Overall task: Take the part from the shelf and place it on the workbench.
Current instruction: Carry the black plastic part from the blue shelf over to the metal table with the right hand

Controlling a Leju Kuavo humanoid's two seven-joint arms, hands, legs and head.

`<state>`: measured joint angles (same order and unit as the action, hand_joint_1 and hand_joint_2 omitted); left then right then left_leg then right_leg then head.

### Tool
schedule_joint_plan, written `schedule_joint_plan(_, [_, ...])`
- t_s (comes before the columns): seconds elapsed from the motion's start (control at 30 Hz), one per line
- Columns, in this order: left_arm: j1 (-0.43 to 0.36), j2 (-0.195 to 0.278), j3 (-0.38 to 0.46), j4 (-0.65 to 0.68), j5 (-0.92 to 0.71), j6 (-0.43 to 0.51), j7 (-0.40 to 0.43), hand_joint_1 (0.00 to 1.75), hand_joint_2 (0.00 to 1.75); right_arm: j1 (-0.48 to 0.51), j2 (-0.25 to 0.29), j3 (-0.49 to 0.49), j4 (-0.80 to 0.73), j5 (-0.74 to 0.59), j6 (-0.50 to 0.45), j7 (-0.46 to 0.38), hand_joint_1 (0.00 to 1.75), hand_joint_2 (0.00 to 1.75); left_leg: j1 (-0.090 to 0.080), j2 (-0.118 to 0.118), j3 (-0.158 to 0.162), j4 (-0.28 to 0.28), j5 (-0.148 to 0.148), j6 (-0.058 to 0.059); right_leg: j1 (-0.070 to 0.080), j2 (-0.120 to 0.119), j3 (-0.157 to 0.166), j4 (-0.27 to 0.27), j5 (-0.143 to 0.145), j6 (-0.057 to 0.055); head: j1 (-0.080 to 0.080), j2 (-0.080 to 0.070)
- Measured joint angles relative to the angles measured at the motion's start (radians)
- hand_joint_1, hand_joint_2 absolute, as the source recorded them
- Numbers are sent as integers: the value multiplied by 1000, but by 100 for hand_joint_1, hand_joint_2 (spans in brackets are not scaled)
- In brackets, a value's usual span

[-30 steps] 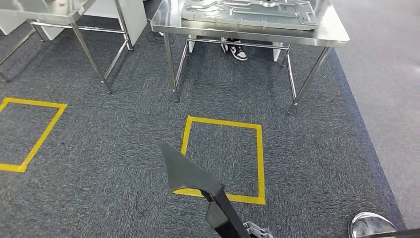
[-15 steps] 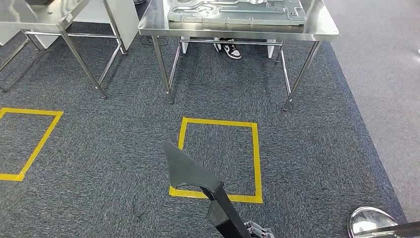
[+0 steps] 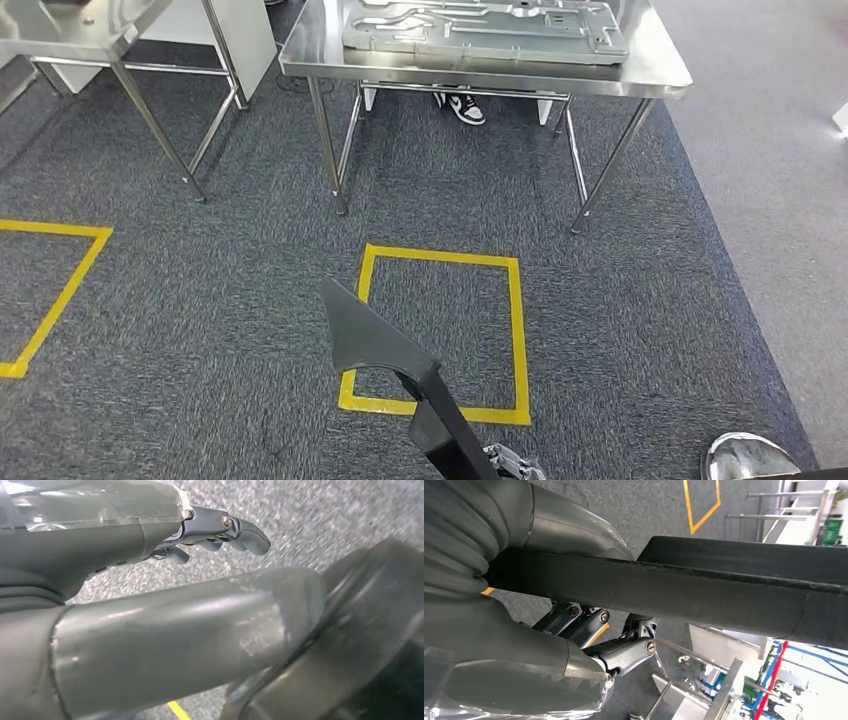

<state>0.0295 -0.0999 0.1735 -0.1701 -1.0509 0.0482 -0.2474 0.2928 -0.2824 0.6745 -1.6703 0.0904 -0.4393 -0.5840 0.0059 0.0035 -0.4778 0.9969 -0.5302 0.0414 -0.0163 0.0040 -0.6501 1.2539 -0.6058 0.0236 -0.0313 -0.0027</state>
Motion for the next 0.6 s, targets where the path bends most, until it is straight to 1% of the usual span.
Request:
schedule_joint_plan(0.03, [0, 0, 0, 0, -1, -3, 0, 0, 0, 0, 0, 1, 0, 12, -12, 6, 175, 175, 0, -1, 10, 0, -9, -1, -1, 0, -35, 29, -6, 1, 0, 0])
schedule_joint_plan(0.07, [0, 0, 0, 0, -3, -6, 0, 0, 0, -1, 0, 1, 0, 32, -33, 15, 175, 175, 1, -2, 23, 0, -19, -2, -2, -1, -55, 26, 4, 2, 0, 0])
schedule_joint_plan(0.1, [0, 0, 0, 0, -5, -9, 0, 0, 0, -2, 0, 0, -2, 57, -58, 29, 175, 175, 1, -3, 38, 0, -31, -4, -3, -2, -59, -7, 32, 2, 0, 0])
schedule_joint_plan(0.17, [1, -3, 0, 0, -16, -11, 6, 0, 0, -4, 0, -10, -11, 114, -115, 70, 175, 175, 1, -2, 71, 0, -59, -11, -3, -6, -44, -116, 130, -2, 0, 0])
schedule_joint_plan(0.2, [-1, -12, -1, 1, -27, -6, 20, 0, 0, -7, 1, -19, -19, 140, -137, 95, 175, 175, 0, -2, 81, -2, -70, -15, 0, -10, -38, -157, 164, -5, 0, 0])
schedule_joint_plan(0.23, [-4, -28, -3, 1, -41, 4, 44, 0, 0, -10, 2, -30, -27, 165, -153, 122, 175, 175, -1, -1, 88, -7, -78, -21, 4, -12, -36, -181, 187, -10, 0, 0])
schedule_joint_plan(0.27, [-10, -54, -7, 1, -56, 15, 80, 0, 0, -15, 2, -46, -36, 194, -164, 150, 175, 175, -2, -1, 94, -9, -79, -27, 6, -12, -35, -188, 188, -14, 0, 0])
schedule_joint_plan(0.3, [-18, -87, -14, 1, -66, 29, 122, 0, 0, -23, 3, -65, -44, 226, -168, 175, 175, 175, -4, -3, 93, -5, -72, -33, 6, -11, -29, -194, 183, -20, 0, 0])
schedule_joint_plan(0.33, [-26, -115, -22, 0, -72, 40, 161, 0, 0, -32, 3, -89, -50, 258, -165, 196, 175, 175, -4, -5, 89, 15, -61, -37, 4, -8, -17, -202, 181, -26, 0, 0])
schedule_joint_plan(0.37, [-34, -137, -32, -1, -74, 45, 190, 0, 0, -44, 3, -118, -55, 288, -154, 211, 175, 175, -5, -8, 74, 56, -46, -41, 1, -6, -1, -211, 173, -33, 0, 0])
schedule_joint_plan(0.4, [-40, -151, -41, -2, -72, 49, 205, 0, 0, -58, 3, -149, -57, 309, -136, 219, 175, 175, -5, -11, 45, 112, -40, -44, -1, -5, 16, -218, 165, -39, 0, 0])
schedule_joint_plan(0.43, [-46, -155, -48, -3, -71, 48, 208, 0, 0, -70, 3, -181, -59, 320, -115, 223, 175, 175, -5, -13, 5, 174, -49, -46, -1, -4, 33, -224, 156, -44, -1, 0])
schedule_joint_plan(0.47, [-53, -159, -55, -4, -71, 47, 205, 0, 0, -80, 3, -211, -59, 326, -97, 224, 175, 175, -7, -15, -37, 229, -73, -49, -1, -4, 47, -225, 145, -47, -1, 0])
schedule_joint_plan(0.5, [-58, -162, -60, -5, -70, 46, 202, 0, 0, -88, 3, -236, -59, 328, -83, 224, 175, 175, -9, -16, -76, 269, -110, -52, 1, -4, 61, -226, 134, -48, -1, 0])
schedule_joint_plan(0.53, [-63, -164, -63, -6, -70, 45, 198, 0, 0, -92, 2, -257, -59, 329, -74, 223, 175, 175, -11, -17, -107, 288, -143, -53, 2, -4, 76, -226, 121, -49, -1, 0])
schedule_joint_plan(0.57, [-65, -165, -66, -7, -70, 45, 195, 0, 0, -95, 2, -273, -59, 330, -69, 223, 175, 175, -13, -19, -126, 283, -161, -51, 4, -3, 93, -226, 109, -49, -1, 0])
schedule_joint_plan(0.6, [-66, -165, -69, -8, -70, 44, 193, 0, 0, -96, 2, -287, -59, 331, -67, 222, 175, 175, -16, -19, -135, 254, -153, -49, 5, -2, 111, -226, 95, -48, -1, 0])
